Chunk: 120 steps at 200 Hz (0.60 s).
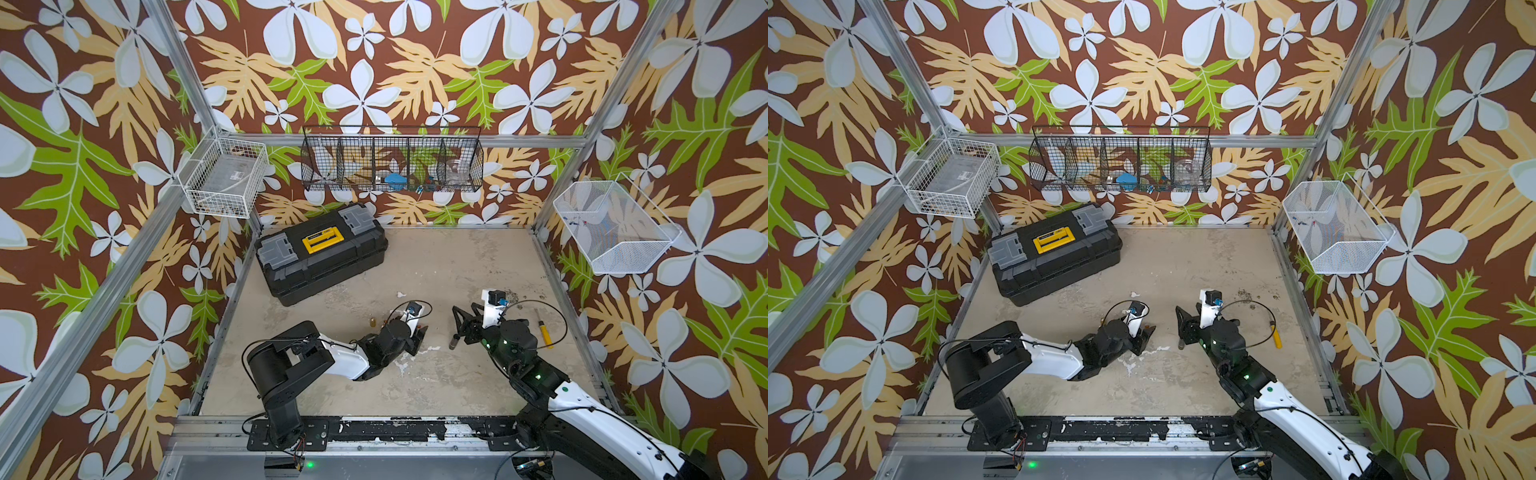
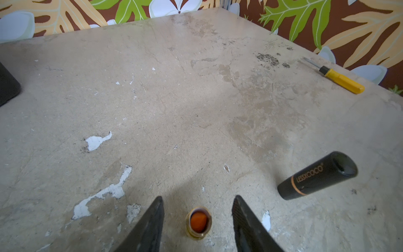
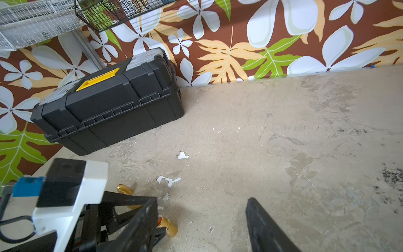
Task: Open the lipstick cap
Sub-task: Place the lipstick at the center of the board, then pick up the lipstick at the center of the board.
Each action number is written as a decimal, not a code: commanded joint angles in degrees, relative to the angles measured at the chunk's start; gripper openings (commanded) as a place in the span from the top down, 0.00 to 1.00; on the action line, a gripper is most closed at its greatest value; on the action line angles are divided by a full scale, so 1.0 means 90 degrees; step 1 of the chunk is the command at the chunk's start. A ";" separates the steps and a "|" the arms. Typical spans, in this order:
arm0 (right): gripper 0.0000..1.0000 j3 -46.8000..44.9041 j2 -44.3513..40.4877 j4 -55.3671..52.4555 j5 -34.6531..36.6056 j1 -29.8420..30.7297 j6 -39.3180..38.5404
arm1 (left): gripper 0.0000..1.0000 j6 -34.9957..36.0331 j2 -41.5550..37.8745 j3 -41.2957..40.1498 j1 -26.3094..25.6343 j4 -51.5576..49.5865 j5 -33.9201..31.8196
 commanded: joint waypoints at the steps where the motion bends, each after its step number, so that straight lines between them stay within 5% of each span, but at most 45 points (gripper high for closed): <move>1: 0.34 0.0313 0.0298 -0.0595 -0.0278 -0.0018 0.0020 | 0.45 0.0045 -0.0261 -0.0125 -0.0003 0.0025 0.0037; 66: 0.35 0.1227 0.1166 -0.2681 -0.0446 -0.0028 0.0478 | 0.40 0.0084 -0.1891 -0.0744 -0.0003 -0.0014 -0.0046; 120: 0.38 0.1322 0.1517 -0.3251 -0.0691 -0.0028 0.0397 | 0.38 0.0458 -0.3022 -0.0956 -0.0004 -0.0096 -0.0294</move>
